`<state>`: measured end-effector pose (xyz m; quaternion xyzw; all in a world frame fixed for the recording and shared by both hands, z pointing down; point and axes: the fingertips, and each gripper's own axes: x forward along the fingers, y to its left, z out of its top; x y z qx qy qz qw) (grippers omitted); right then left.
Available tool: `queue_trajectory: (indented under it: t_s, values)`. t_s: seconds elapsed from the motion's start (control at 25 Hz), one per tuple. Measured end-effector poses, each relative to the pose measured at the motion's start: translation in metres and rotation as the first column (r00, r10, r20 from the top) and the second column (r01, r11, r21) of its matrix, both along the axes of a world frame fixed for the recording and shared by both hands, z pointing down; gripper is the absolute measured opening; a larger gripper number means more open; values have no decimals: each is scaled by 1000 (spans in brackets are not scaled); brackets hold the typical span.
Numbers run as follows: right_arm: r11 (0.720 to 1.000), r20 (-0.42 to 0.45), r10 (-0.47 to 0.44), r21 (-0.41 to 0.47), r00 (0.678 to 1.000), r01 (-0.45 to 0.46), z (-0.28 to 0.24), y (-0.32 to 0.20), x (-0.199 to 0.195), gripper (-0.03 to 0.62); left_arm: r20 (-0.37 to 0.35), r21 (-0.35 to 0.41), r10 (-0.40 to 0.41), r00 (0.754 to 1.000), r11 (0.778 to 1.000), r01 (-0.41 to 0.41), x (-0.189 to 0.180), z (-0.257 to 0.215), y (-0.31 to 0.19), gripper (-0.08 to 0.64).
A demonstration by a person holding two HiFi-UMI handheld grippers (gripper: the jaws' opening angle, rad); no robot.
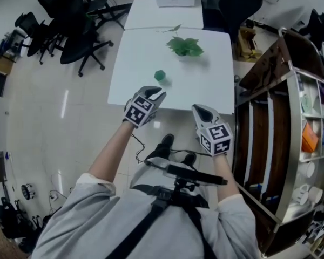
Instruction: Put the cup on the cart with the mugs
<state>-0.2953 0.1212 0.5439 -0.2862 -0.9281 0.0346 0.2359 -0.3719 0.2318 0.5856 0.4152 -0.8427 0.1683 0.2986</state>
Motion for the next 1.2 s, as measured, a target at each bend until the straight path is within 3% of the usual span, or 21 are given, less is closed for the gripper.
queue_trajectory:
  t_s: [0.2, 0.44, 0.64, 1.0, 1.2]
  values:
    - [1000, -37, 7, 4, 999, -7, 9, 28, -38, 7, -43, -103, 86, 995, 991, -90, -48, 32, 18, 178]
    - [999, -71, 32, 39, 997, -29, 34, 46, -73, 7, -124, -195, 229, 966, 948, -250, -88, 76, 19, 304]
    - [995, -123, 40, 93, 992, -29, 66, 57, -94, 8, -219, -257, 291, 931, 904, -343, -108, 120, 20, 380]
    - [986, -200, 61, 163, 978, -28, 125, 54, -137, 8, -341, -296, 326, 882, 853, -429, -124, 173, 15, 405]
    - [982, -238, 90, 186, 967, -45, 150, 45, -156, 8, -382, -350, 333, 862, 812, -468, -126, 198, 20, 418]
